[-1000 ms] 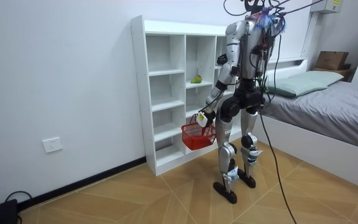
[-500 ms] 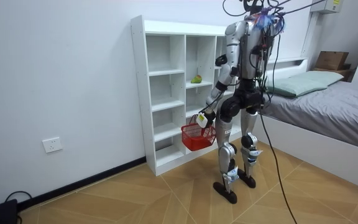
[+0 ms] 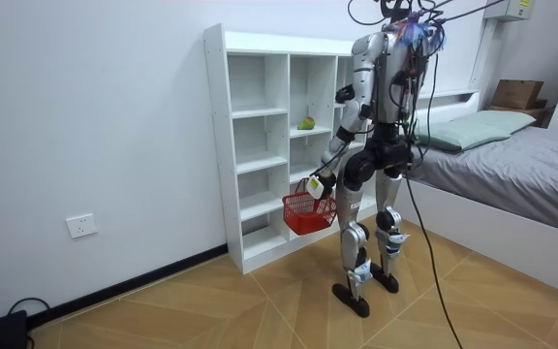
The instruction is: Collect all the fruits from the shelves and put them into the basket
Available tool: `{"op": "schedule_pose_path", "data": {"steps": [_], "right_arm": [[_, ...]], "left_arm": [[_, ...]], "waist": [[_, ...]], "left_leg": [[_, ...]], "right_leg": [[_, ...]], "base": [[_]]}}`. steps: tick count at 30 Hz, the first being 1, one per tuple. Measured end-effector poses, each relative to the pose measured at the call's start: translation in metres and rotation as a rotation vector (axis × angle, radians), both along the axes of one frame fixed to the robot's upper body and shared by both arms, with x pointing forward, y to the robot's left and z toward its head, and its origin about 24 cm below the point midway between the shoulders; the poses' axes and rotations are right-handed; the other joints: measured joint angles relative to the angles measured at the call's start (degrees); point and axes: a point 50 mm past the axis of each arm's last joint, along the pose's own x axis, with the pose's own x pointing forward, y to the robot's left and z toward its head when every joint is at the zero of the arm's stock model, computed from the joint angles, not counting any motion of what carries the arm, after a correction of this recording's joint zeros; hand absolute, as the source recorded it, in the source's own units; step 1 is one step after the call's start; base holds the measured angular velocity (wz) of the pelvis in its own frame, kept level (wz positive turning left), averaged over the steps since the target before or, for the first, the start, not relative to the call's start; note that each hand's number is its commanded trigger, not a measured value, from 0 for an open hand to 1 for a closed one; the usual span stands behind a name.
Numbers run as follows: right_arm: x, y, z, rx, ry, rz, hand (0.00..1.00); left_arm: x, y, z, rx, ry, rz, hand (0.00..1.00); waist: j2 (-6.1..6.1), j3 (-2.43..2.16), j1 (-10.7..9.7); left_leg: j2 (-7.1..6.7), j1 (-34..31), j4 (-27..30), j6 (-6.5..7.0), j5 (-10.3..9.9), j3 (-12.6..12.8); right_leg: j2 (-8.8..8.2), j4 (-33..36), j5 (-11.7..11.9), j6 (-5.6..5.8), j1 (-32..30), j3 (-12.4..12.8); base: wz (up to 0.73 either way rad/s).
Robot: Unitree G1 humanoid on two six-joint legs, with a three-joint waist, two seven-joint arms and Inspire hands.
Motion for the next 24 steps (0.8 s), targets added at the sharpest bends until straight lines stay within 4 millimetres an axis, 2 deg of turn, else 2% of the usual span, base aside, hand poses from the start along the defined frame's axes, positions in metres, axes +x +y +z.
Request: {"op": "schedule_pose_path", "data": {"steps": [4,7,11,20,24], "right_arm": [[-0.006,0.008,0.003,-0.010,-0.013,0.030,1.00],[-0.015,0.019,0.004,-0.039,-0.027,0.082,1.00],[-0.023,0.025,0.006,-0.058,-0.044,0.112,1.00],[-0.040,0.035,0.012,-0.082,-0.075,0.169,1.00],[-0.056,0.040,0.010,-0.085,-0.067,0.206,1.00]], "left_arm": [[0.001,-0.001,0.000,-0.001,0.000,0.000,1.00],[0.000,0.000,0.000,0.006,0.003,0.003,1.00],[0.002,0.001,0.000,0.019,-0.001,0.007,1.00],[0.004,0.000,0.001,0.017,-0.020,0.003,1.00],[0.008,0.001,0.002,0.019,-0.038,0.000,1.00]], "waist": [[0.46,-0.43,-0.1],[1.06,-0.23,-0.1],[1.26,-0.10,-0.3],[1.01,-0.16,-0.8],[0.57,-0.22,-1.2]], "left_leg": [[0.01,0.2,0.1,0.00,0.0,0.1],[0.03,0.7,-0.1,0.00,0.0,0.3],[0.02,0.6,-0.1,0.00,0.0,0.4],[0.00,0.4,-0.6,0.09,0.1,1.2],[-0.01,0.4,-0.7,0.09,0.1,1.3]], "right_leg": [[0.01,0.0,0.1,-0.03,-0.1,0.1],[-0.01,0.1,0.1,-0.03,0.3,0.3],[-0.01,0.4,0.1,-0.02,0.0,0.8],[0.12,0.4,0.1,0.07,-0.9,1.9],[0.09,0.2,0.1,0.08,-0.8,1.6]], "base": [[0.00],[-0.04],[-0.01],[-0.04],[0.00]]}}
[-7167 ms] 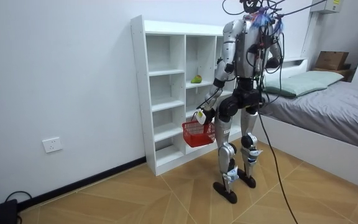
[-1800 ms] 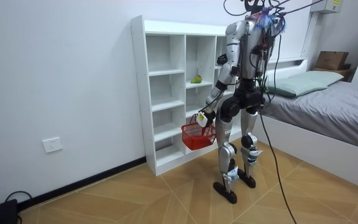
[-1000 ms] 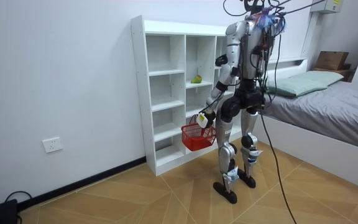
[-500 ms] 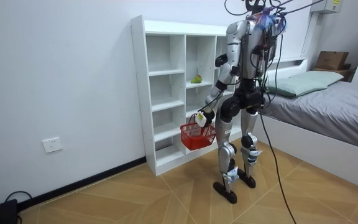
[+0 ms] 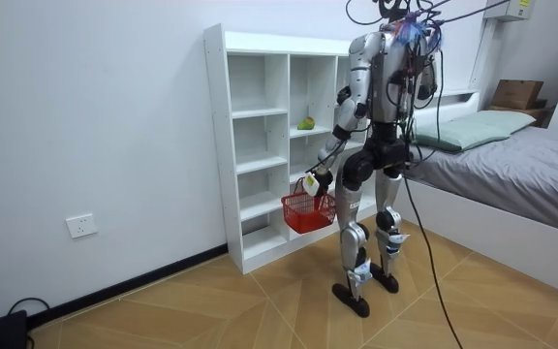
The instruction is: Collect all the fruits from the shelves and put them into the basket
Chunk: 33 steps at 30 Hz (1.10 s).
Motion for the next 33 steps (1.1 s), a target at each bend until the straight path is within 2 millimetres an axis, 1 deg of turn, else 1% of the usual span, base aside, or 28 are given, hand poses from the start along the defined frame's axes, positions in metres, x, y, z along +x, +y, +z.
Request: {"op": "schedule_pose_path", "data": {"steps": [3,4,8,10,12,14,15,17,18,19,23,26,28,29,31,33], "right_arm": [[-0.007,0.002,-0.001,0.001,0.008,0.015,1.00],[-0.008,0.003,0.000,0.000,0.005,0.018,1.00],[-0.009,0.003,0.000,0.001,0.004,0.024,1.00],[-0.009,0.007,0.001,0.006,0.003,0.042,1.00],[-0.009,0.011,0.002,0.003,0.001,0.057,1.00],[-0.009,0.016,0.005,-0.020,-0.013,0.079,1.00],[-0.009,0.019,0.006,-0.015,-0.018,0.088,1.00],[-0.010,0.024,0.007,-0.011,-0.020,0.112,1.00],[-0.010,0.029,0.009,-0.010,-0.024,0.137,1.00],[-0.011,0.034,0.007,-0.010,-0.016,0.164,1.00],[-0.013,0.048,-0.001,-0.043,0.030,0.237,1.00],[-0.015,0.059,-0.009,-0.059,0.066,0.283,1.00],[-0.017,0.067,-0.018,-0.066,0.099,0.309,1.00],[-0.017,0.068,-0.021,-0.068,0.111,0.314,1.00],[-0.019,0.072,-0.033,-0.064,0.160,0.329,1.00],[-0.021,0.076,-0.041,-0.063,0.195,0.345,1.00]], "left_arm": [[0.005,0.000,0.001,0.001,-0.013,0.000,1.00],[0.007,0.000,0.001,0.001,-0.018,0.001,1.00],[0.014,-0.001,0.003,0.002,-0.037,-0.003,1.00],[0.016,-0.001,0.003,0.004,-0.046,-0.004,1.00],[0.018,-0.002,0.004,0.002,-0.056,-0.007,1.00],[0.025,-0.003,0.007,0.000,-0.083,-0.017,1.00],[0.031,-0.005,0.009,-0.001,-0.108,-0.029,1.00],[0.040,-0.009,0.012,-0.003,-0.135,-0.061,1.00],[0.045,-0.013,0.013,-0.008,-0.144,-0.088,1.00],[0.048,-0.016,0.013,-0.014,-0.148,-0.110,1.00],[0.055,-0.022,0.016,-0.024,-0.173,-0.147,1.00],[0.067,-0.029,0.021,-0.042,-0.212,-0.172,1.00],[0.073,-0.033,0.023,-0.051,-0.237,-0.182,1.00],[0.075,-0.034,0.024,-0.053,-0.242,-0.188,1.00],[0.081,-0.040,0.026,-0.059,-0.259,-0.221,1.00],[0.087,-0.044,0.029,-0.062,-0.277,-0.252,1.00]], "waist": [[-0.13,0.07,-0.7],[-0.15,0.09,-1.0],[-0.01,0.11,-1.3],[0.09,0.16,-1.9],[0.16,0.13,-2.1],[0.44,0.22,-2.2],[0.57,0.25,-2.2],[0.96,0.07,-2.1],[1.39,0.20,-2.0],[1.65,0.16,-2.0],[1.68,0.18,-2.0],[1.44,0.15,-1.7],[1.15,0.34,-1.2],[1.07,0.38,-1.1],[0.81,0.51,-0.3],[0.83,0.51,-0.1]], "left_leg": [[0.00,-0.4,-0.1,0.00,0.0,0.1],[0.03,-0.4,-0.1,0.00,0.0,0.4],[0.17,-0.4,-0.1,0.00,0.0,1.4],[0.20,-0.6,-0.1,0.01,0.0,1.6],[0.29,-0.9,-0.1,0.02,0.0,2.4],[0.32,-1.9,0.2,0.03,0.0,2.4],[0.34,-2.1,0.3,0.03,0.0,2.5],[0.35,-2.3,0.6,0.04,0.0,2.5],[0.36,-2.6,0.7,0.04,0.0,2.5],[0.41,-2.6,0.7,0.04,0.0,2.5],[0.69,-3.0,0.9,0.02,0.0,2.5],[0.76,-4.4,1.4,-0.02,0.0,2.5],[0.76,-4.9,1.6,-0.03,0.0,2.5],[0.76,-4.9,1.6,-0.03,0.0,2.5],[0.76,-5.3,1.9,-0.03,0.0,2.5],[0.75,-5.9,2.2,-0.02,0.0,2.2]], "right_leg": [[-0.02,-0.1,0.0,0.02,-0.1,0.1],[0.00,-0.1,0.0,0.02,-0.3,0.4],[0.18,0.2,0.2,0.02,-1.0,1.4],[0.30,0.3,0.4,0.05,-1.8,2.0],[0.38,0.8,0.4,0.05,-2.5,2.7],[0.39,0.8,0.7,0.06,-3.1,2.7],[0.41,0.8,0.8,0.05,-3.3,2.7],[0.40,0.9,0.9,0.05,-3.6,2.7],[0.38,1.0,0.9,0.04,-3.7,2.7],[0.41,1.0,0.9,0.02,-3.7,2.7],[0.64,0.9,1.1,-0.18,-4.0,2.6],[0.66,1.2,1.1,-0.33,-5.5,2.6],[0.62,1.7,1.1,-0.33,-6.2,2.6],[0.61,1.7,1.1,-0.33,-6.2,2.6],[0.57,1.5,1.2,-0.33,-6.3,2.4],[0.48,1.6,1.2,-0.34,-6.7,2.2]], "base": [[-0.02],[-0.08],[-0.14],[-0.13],[-0.18],[-0.07],[0.00],[0.00],[0.00],[0.00],[0.00],[0.00],[0.00],[0.00],[0.02],[0.07]]}}
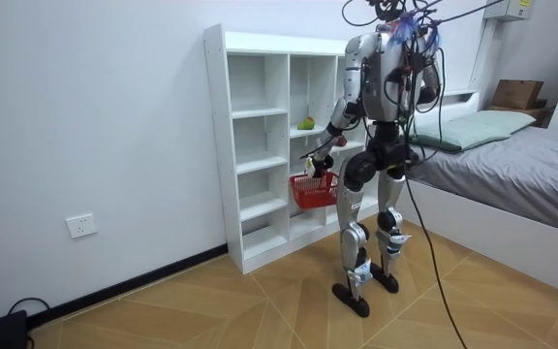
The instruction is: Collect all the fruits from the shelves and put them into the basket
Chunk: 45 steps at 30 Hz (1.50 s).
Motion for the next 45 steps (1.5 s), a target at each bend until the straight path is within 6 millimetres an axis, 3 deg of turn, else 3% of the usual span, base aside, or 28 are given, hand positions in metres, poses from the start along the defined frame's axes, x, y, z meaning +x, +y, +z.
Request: {"op": "schedule_pose_path", "data": {"steps": [4,16,25,31,45], "right_arm": [[0.001,0.004,-0.019,-0.018,0.073,0.020,1.00],[0.018,0.008,-0.035,-0.064,0.121,0.008,1.00],[0.008,0.008,-0.066,-0.171,0.219,0.016,1.00],[0.006,0.009,-0.069,-0.180,0.208,-0.004,1.00],[0.008,0.015,-0.078,-0.198,0.233,-0.001,1.00]], "left_arm": [[0.011,-0.008,0.005,-0.012,-0.042,-0.047,1.00],[0.027,-0.020,0.013,-0.042,-0.087,-0.119,1.00],[0.035,-0.034,0.021,-0.072,-0.134,-0.198,1.00],[0.038,-0.047,0.026,-0.102,-0.163,-0.271,1.00],[0.042,-0.051,0.032,-0.164,-0.181,-0.293,1.00]], "waist": [[0.49,0.25,0.3],[1.04,0.64,1.1],[1.36,0.87,1.2],[1.29,0.89,1.2],[1.47,0.81,1.5]], "left_leg": [[0.05,-2.7,1.1,-0.01,0.0,-0.9],[-0.46,-8.6,2.0,0.12,1.0,-3.3],[-1.02,-10.4,2.2,0.57,1.6,-3.8],[-1.21,-11.7,3.0,0.60,1.8,-4.1],[-1.41,-11.4,2.9,0.70,1.9,-4.3]], "right_leg": [[-0.07,0.4,0.1,-0.18,-2.1,-0.9],[-0.92,1.4,0.3,-0.42,-6.8,-3.8],[-1.85,2.4,0.2,-0.30,-8.5,-5.5],[-2.21,3.1,-0.1,-0.25,-9.6,-6.0],[-2.37,3.1,-0.1,-0.20,-9.3,-6.3]], "base": [[0.09],[0.11],[0.06],[0.02],[0.01]]}}
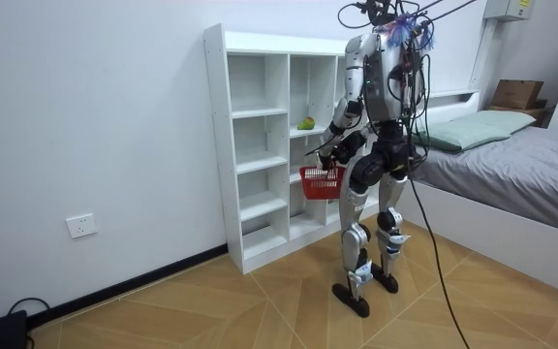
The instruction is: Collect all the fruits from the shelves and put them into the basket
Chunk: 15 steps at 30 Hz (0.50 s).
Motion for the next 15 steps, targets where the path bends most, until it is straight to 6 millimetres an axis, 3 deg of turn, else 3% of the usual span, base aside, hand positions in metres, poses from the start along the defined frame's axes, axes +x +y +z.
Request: {"op": "schedule_pose_path", "data": {"steps": [15], "right_arm": [[-0.0006,-0.0020,-0.0047,-0.016,0.009,-0.017,1.00]], "left_arm": [[-0.0007,-0.0047,-0.0002,-0.010,0.004,-0.028,1.00]], "waist": [[0.69,0.06,0.0]], "left_leg": [[-0.04,-0.1,-0.1,0.02,0.0,-0.1]], "right_leg": [[-0.07,0.1,0.0,0.00,0.0,-0.2]], "base": [[0.00]]}}
